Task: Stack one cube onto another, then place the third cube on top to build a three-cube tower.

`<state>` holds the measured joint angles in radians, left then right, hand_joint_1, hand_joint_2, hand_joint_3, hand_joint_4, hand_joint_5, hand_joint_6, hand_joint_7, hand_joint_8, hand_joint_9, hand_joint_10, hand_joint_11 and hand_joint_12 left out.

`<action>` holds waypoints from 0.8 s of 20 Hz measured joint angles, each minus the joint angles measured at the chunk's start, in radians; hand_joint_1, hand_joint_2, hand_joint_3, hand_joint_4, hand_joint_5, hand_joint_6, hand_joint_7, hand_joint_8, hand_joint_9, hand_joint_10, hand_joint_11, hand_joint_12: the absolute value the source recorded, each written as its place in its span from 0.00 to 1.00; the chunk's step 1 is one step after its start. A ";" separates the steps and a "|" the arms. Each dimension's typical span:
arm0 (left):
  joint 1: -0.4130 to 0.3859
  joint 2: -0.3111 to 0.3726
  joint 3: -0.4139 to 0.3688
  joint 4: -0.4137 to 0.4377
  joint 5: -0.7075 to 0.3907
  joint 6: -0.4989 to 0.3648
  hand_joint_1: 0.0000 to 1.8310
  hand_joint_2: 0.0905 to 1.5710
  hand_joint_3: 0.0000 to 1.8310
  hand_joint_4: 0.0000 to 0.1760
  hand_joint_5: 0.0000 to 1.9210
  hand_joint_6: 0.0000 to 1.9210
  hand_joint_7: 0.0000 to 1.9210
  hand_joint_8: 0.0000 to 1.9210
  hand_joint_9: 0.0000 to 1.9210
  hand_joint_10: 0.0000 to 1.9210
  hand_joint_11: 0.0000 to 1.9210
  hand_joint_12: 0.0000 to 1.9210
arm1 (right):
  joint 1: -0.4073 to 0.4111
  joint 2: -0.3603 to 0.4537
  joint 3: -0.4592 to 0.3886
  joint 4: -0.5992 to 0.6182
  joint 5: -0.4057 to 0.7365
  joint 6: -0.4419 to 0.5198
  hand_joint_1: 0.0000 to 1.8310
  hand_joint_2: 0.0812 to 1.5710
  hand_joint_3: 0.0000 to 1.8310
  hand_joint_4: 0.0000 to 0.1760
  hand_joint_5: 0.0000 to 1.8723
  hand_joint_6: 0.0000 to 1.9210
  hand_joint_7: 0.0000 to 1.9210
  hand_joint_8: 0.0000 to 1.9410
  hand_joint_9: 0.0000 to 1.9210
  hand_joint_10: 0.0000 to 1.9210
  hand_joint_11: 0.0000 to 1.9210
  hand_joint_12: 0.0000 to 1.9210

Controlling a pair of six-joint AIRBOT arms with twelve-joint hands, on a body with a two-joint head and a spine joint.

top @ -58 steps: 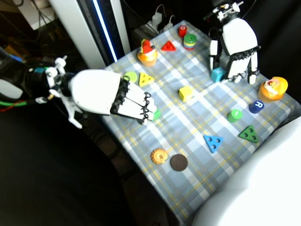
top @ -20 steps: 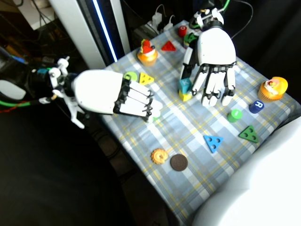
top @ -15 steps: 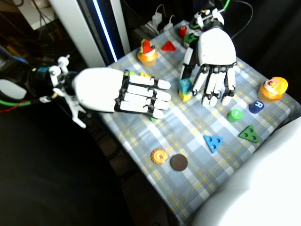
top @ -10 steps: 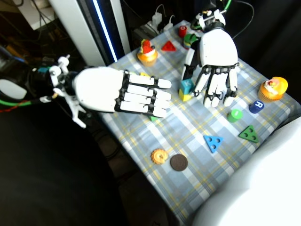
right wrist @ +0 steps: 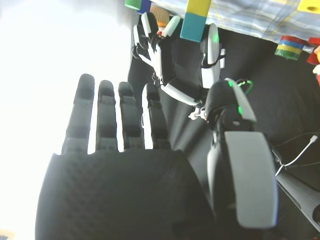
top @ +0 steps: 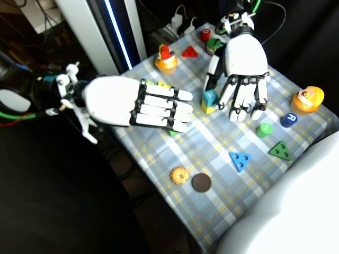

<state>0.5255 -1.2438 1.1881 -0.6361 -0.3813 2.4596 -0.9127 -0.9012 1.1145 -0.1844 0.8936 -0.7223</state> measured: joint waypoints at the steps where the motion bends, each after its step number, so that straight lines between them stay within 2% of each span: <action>1: 0.000 0.002 -0.005 -0.001 0.001 0.000 0.50 0.57 0.00 0.76 0.48 0.00 0.33 0.00 0.30 0.00 0.00 0.40 | 0.000 0.000 0.000 0.000 0.000 0.000 0.24 0.77 0.00 0.60 0.07 0.00 0.06 0.00 0.04 0.00 0.00 0.09; 2: 0.001 0.002 -0.007 0.000 -0.001 0.000 0.49 0.57 0.00 0.74 0.47 0.00 0.33 0.00 0.31 0.00 0.00 0.42 | 0.000 0.000 0.000 0.000 0.000 0.000 0.24 0.77 0.00 0.53 0.07 0.00 0.06 0.00 0.04 0.00 0.00 0.09; 3: 0.001 0.002 -0.007 0.000 0.000 0.000 0.49 0.57 0.00 0.77 0.44 0.00 0.32 0.00 0.29 0.00 0.00 0.39 | 0.000 0.000 0.000 0.000 0.000 0.000 0.25 0.78 0.00 0.41 0.06 0.00 0.05 0.00 0.03 0.00 0.00 0.05; 5: 0.002 0.008 -0.020 0.002 -0.003 0.000 0.49 0.56 0.00 0.79 0.42 0.00 0.31 0.00 0.29 0.00 0.00 0.38 | 0.000 0.000 0.000 0.004 0.000 0.000 0.25 0.78 0.00 0.38 0.06 0.00 0.06 0.00 0.04 0.00 0.00 0.02; 6: 0.003 0.012 -0.027 0.002 -0.009 0.000 0.50 0.55 0.00 0.74 0.41 0.00 0.32 0.00 0.30 0.00 0.00 0.41 | 0.000 0.000 0.000 0.004 0.001 0.000 0.25 0.78 0.00 0.41 0.06 0.00 0.06 0.00 0.03 0.00 0.01 0.02; 7: 0.006 0.023 -0.042 0.005 -0.018 0.000 0.49 0.54 0.00 0.83 0.33 0.00 0.30 0.00 0.29 0.00 0.00 0.41 | 0.000 0.000 0.000 0.004 0.003 0.000 0.26 0.78 0.00 0.42 0.05 0.00 0.05 0.00 0.02 0.00 0.00 0.01; 8: 0.012 0.035 -0.056 0.009 -0.032 0.000 0.48 0.52 0.00 0.95 0.21 0.00 0.25 0.00 0.26 0.00 0.00 0.38 | 0.000 0.000 0.000 0.005 0.002 0.000 0.26 0.76 0.00 0.65 0.05 0.00 0.04 0.00 0.02 0.00 0.00 0.00; 10: 0.028 0.071 -0.102 0.014 -0.068 -0.003 0.47 0.49 0.00 1.00 0.09 0.00 0.17 0.00 0.22 0.00 0.00 0.34 | 0.000 -0.002 0.000 0.011 0.002 0.000 0.31 0.72 0.00 0.51 0.07 0.00 0.06 0.00 0.04 0.01 0.03 0.02; 11: 0.032 0.091 -0.126 0.030 -0.091 -0.013 0.45 0.48 0.00 1.00 0.04 0.00 0.13 0.00 0.20 0.00 0.00 0.28 | 0.000 -0.006 0.001 0.017 0.002 0.000 0.35 0.67 0.01 0.45 0.11 0.01 0.07 0.01 0.07 0.01 0.01 0.21; 12: 0.044 0.118 -0.153 0.054 -0.129 -0.055 0.39 0.49 0.00 1.00 0.01 0.00 0.08 0.00 0.14 0.00 0.00 0.17 | 0.000 -0.021 0.013 0.019 -0.002 0.000 0.38 0.64 0.00 0.34 0.15 0.00 0.08 0.00 0.08 0.01 0.00 0.38; 13: 0.061 0.151 -0.184 0.074 -0.176 -0.106 0.36 0.50 0.00 1.00 0.00 0.00 0.05 0.00 0.11 0.00 0.00 0.11 | 0.003 -0.046 0.035 0.023 -0.023 0.000 0.39 0.63 0.00 0.36 0.17 0.01 0.09 0.00 0.09 0.01 0.00 0.41; 14: 0.082 0.185 -0.216 0.083 -0.231 -0.132 0.32 0.51 0.01 1.00 0.00 0.00 0.03 0.00 0.08 0.00 0.00 0.10 | 0.012 -0.076 0.060 0.027 -0.072 0.000 0.40 0.62 0.00 0.25 0.21 0.01 0.11 0.00 0.11 0.01 0.00 0.38; 15: 0.100 0.211 -0.243 0.085 -0.269 -0.134 0.30 0.51 0.01 1.00 0.00 0.00 0.02 0.00 0.08 0.00 0.00 0.10 | 0.019 -0.097 0.077 0.033 -0.104 0.000 0.41 0.60 0.00 0.22 0.23 0.00 0.12 0.00 0.11 0.01 0.00 0.39; 16: 0.133 0.265 -0.298 0.107 -0.355 -0.174 0.34 0.49 0.00 1.00 0.00 0.00 0.00 0.00 0.04 0.00 0.00 0.02 | 0.039 -0.134 0.109 0.042 -0.161 0.000 0.42 0.57 0.00 0.26 0.26 0.00 0.13 0.00 0.12 0.00 0.00 0.43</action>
<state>0.6586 -0.9791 0.8906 -0.5293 -0.7364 2.2852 -0.8742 -1.0348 1.2232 -0.1425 0.7326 -0.7219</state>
